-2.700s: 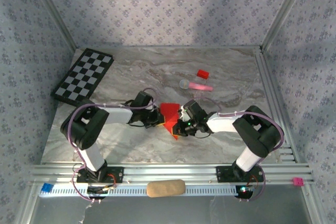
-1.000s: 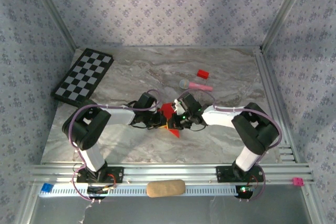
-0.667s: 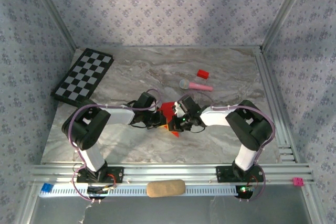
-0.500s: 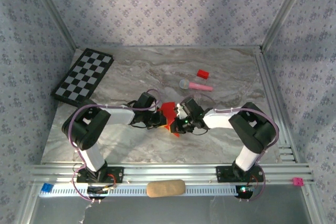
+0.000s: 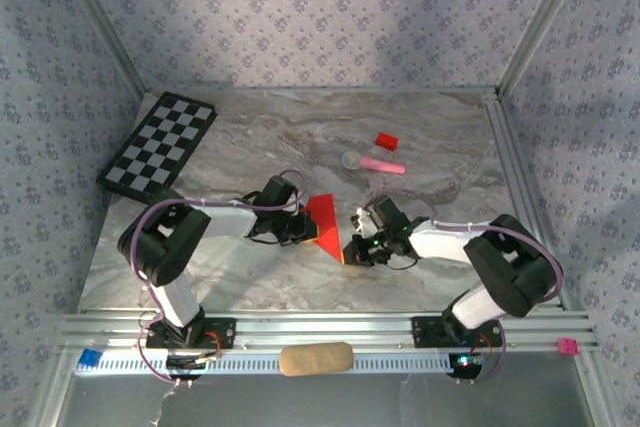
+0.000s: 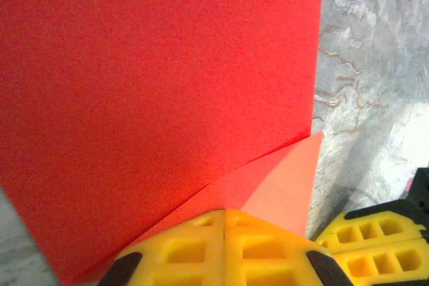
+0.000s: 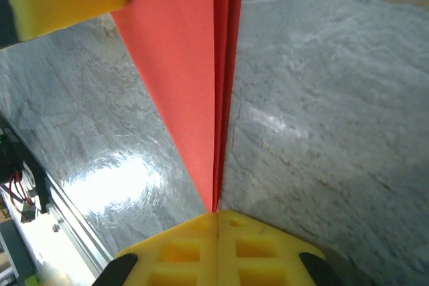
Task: Fold a paper plane with a square sheet of paper (pick it up from the middle)
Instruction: Third fold the triangle at the center of the table.
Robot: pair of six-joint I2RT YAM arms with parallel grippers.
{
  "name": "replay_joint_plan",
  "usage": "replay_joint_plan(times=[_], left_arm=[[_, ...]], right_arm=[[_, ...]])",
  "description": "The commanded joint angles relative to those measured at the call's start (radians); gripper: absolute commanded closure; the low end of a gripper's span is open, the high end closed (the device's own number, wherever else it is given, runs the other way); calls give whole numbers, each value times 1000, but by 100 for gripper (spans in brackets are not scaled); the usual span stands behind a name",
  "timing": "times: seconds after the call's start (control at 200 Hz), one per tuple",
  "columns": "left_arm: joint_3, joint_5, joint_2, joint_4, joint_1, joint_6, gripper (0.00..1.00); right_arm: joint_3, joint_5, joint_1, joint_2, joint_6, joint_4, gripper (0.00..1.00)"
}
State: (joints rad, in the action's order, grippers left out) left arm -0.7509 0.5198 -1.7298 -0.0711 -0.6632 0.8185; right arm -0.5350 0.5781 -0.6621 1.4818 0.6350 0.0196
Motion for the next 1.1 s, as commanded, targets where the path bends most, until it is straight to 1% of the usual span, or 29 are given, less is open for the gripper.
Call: replay_joint_plan(times=[0.0, 0.09, 0.115, 0.285, 0.385, 0.49, 0.56, 0.665, 0.785, 0.89, 0.934, 1.034, 1.094], left_arm=[[7, -69, -26, 97, 11, -30, 100], [7, -70, -24, 96, 11, -30, 100], [6, -70, -24, 94, 10, -29, 100], [5, -69, -23, 95, 11, -31, 100], [6, -69, -22, 95, 11, -31, 100], [3, -63, -17, 88, 11, -27, 100], [-10, -61, -4, 99, 11, -30, 100], [-34, -62, 39, 104, 7, -14, 100], [-60, -79, 82, 113, -33, -1, 98], [-58, -90, 90, 108, -64, 20, 99], [-42, -82, 87, 85, -68, 42, 99], [5, -52, 69, -22, -84, 99, 99], [13, -51, 46, -39, -100, 108, 99]], right_arm=[[-35, 19, 6, -54, -15, 31, 94], [-74, 10, 5, -34, -14, 27, 94], [-84, 7, 4, -22, 11, 22, 94], [-130, 24, 1, 88, 45, -42, 93], [-127, 56, -4, 140, 56, -90, 94], [-97, 42, -7, 178, 56, -84, 96], [-68, 20, -7, 175, 59, -74, 100], [-42, -5, -5, 164, 54, -47, 100], [-41, -18, -13, 160, 70, -43, 100], [-33, -40, -22, 159, 80, -52, 100], [-33, -41, -19, 164, 80, -51, 100], [-28, -41, -20, 161, 88, -65, 100], [-28, -44, -19, 162, 89, -61, 100]])
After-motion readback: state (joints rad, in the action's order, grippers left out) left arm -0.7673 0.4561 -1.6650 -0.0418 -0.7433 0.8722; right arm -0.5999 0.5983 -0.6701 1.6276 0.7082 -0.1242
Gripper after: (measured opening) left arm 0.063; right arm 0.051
